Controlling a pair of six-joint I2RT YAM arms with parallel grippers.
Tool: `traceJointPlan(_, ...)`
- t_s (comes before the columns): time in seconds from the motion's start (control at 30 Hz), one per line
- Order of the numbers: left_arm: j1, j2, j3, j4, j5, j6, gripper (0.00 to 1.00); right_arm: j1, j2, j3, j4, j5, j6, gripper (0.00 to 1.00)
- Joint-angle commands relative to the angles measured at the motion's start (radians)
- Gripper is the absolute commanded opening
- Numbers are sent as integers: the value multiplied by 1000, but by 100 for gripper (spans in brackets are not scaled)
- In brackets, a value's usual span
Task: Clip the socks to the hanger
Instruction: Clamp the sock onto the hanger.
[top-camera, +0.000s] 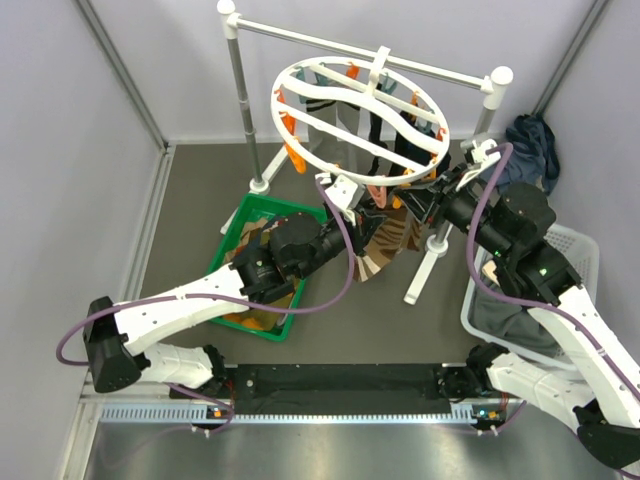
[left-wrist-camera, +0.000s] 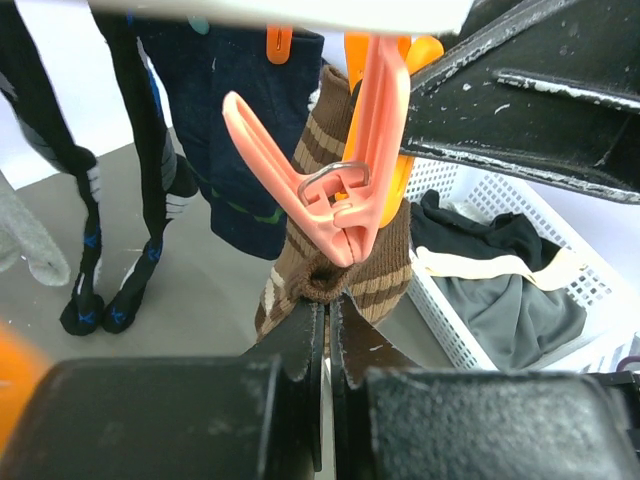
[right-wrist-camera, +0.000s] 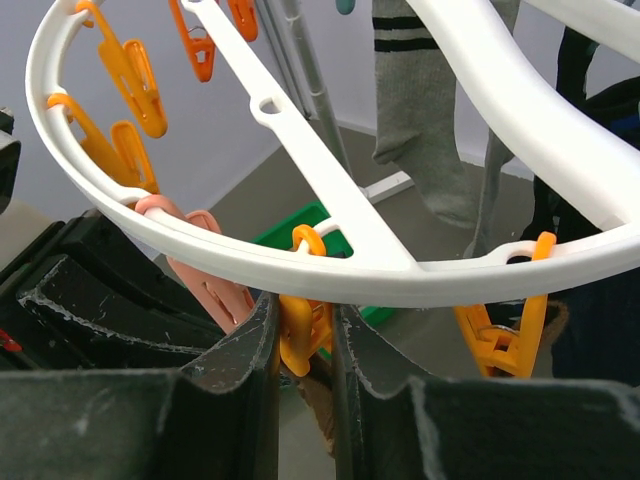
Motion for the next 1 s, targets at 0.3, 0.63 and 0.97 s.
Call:
traceJointPlan(0.3,-5,25,91,74,-15,16,0,-9,-12,-14,-7,-53,-38,0)
traceJointPlan(0.63,-3,31,117,72,-12,5,0,-8,-14,-20,-4,-73,-44,0)
traceJointPlan(0.97,-5,4,114,51,41,-36,0,-6,-29,-35,-10,22,-43,0)
